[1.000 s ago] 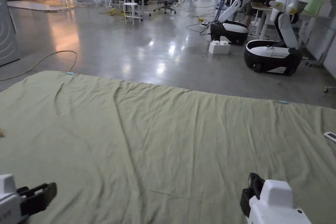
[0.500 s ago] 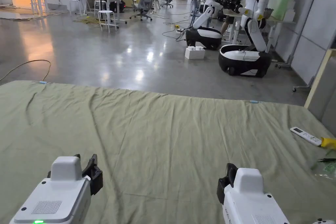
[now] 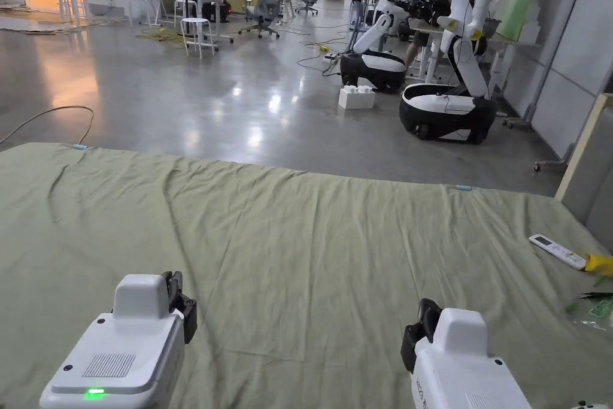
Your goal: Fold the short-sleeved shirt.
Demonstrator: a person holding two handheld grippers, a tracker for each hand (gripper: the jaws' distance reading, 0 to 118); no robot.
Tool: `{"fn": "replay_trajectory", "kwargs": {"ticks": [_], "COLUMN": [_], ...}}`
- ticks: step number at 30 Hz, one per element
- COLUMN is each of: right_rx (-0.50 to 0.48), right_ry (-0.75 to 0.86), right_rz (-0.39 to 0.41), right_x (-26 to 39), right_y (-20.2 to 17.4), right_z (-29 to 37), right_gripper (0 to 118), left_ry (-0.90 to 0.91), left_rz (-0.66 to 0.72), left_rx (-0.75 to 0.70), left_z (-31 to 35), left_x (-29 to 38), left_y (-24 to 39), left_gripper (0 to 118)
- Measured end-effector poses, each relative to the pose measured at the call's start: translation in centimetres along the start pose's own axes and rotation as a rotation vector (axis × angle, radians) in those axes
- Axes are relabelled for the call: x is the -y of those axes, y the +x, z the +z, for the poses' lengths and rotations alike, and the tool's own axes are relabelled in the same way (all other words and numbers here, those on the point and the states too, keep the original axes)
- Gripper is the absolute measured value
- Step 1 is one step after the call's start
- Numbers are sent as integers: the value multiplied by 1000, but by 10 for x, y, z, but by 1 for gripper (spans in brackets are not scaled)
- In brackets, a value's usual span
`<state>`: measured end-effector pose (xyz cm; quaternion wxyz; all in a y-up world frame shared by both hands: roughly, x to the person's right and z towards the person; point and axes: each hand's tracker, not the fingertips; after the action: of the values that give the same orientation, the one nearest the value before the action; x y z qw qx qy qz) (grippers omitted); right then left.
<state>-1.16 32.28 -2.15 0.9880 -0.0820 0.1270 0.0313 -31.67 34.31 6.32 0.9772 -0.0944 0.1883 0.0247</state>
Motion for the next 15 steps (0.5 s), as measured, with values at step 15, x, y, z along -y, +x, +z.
{"fn": "replay_trajectory", "kwargs": {"ticks": [15], "right_rx": [-15], "right_ry": [14], "right_rz": [20], "right_x": [-4], "right_y": [-5], "right_z": [-3], "right_gripper": [1], "left_ry": [11], "left_rz": [-47], "left_rx": [-18], "left_z": [1], "left_x": [4], "left_y": [-6], "left_gripper": [7]}}
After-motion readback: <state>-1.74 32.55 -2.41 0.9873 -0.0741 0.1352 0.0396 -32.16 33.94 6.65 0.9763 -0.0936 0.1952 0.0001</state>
